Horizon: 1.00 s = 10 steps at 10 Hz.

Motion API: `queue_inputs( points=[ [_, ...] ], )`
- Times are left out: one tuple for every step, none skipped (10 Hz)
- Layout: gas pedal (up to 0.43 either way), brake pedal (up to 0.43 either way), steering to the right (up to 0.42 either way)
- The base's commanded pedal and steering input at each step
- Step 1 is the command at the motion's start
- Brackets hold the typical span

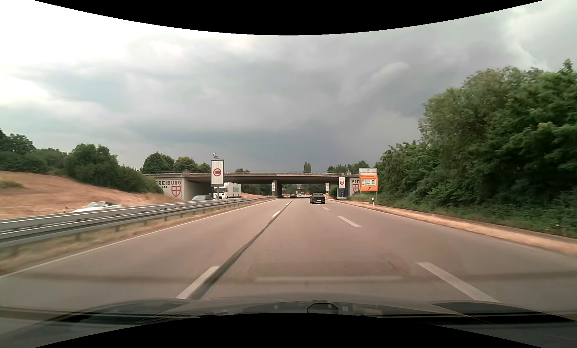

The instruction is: Follow the waypoints while adhering to traffic rules and regulations

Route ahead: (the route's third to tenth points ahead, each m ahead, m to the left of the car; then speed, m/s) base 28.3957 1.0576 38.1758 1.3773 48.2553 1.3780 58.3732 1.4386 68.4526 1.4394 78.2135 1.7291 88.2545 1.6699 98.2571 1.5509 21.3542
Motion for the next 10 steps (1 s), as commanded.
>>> queue_inputs(
  points=[
    [0.0, 0.0, 0.0],
    [0.0, 0.0, 0.0],
    [0.0, 0.0, 0.0],
    [0.0, 0.0, 0.0],
    [0.0, 0.0, 0.0],
    [0.0, 0.0, 0.0],
    [0.0, 0.0, 0.0],
    [0.0, 0.0, 0.0],
    [0.0, 0.0, 0.0],
    [0.0, 0.0, 0.0]
  ],
)
